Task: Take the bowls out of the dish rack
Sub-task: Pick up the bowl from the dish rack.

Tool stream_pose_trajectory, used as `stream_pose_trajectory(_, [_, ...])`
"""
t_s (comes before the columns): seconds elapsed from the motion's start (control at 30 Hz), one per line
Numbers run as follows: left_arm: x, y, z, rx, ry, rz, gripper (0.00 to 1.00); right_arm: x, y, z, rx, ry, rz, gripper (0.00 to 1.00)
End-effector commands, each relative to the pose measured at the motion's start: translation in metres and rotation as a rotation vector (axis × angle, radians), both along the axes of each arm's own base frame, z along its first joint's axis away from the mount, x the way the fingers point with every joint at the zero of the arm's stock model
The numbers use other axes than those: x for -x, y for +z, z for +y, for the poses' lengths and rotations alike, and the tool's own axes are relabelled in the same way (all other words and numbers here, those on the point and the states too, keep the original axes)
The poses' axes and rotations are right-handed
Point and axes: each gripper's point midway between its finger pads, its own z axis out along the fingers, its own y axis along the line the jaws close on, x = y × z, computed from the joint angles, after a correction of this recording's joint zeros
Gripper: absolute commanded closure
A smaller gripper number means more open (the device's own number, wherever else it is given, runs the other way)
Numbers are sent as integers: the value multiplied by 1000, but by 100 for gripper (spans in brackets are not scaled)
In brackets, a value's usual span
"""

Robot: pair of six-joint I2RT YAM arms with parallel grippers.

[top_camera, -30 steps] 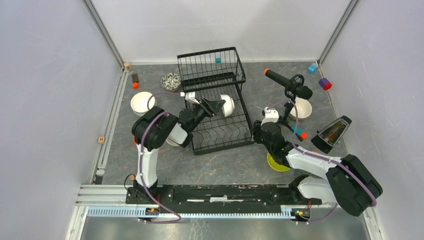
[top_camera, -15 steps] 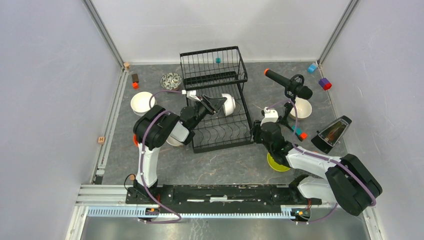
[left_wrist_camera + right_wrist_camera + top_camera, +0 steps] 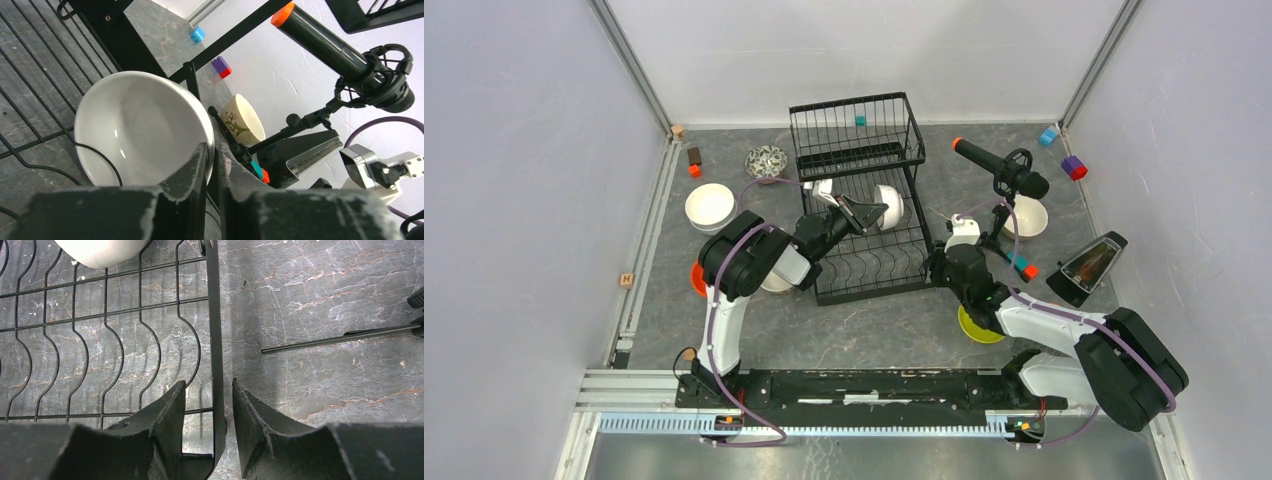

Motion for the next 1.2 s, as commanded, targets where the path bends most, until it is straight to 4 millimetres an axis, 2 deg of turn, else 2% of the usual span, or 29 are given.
stream_pose_trajectory(0.0, [10,22,-14,17,-68,-80,89,-9,16,8,-32,8,-38,55])
stream_pose_trajectory(0.07, [11,26,-13,27,-66,-89,97,-10,16,7,-33,6,-39,55])
stream_pose_trajectory(0.1, [12,28,-13,31,-68,-93,98,-10,16,7,-33,7,-38,56])
stream_pose_trajectory(0.37, [24,51,-15,75,-107,-136,98,-8,14,9,-44,14,-32,58])
stream_pose_trajectory(0.6, [43,76,-19,66,-167,-222,98,-11,16,7,-48,6,-32,60])
stream_pose_trajectory(0.97, [66,78,-12,27,-193,-258,98,-14,16,5,-50,-2,-26,62])
stream_pose_trajectory(1.17, [80,94,-6,36,-189,-288,98,-15,19,5,-55,-1,-32,63])
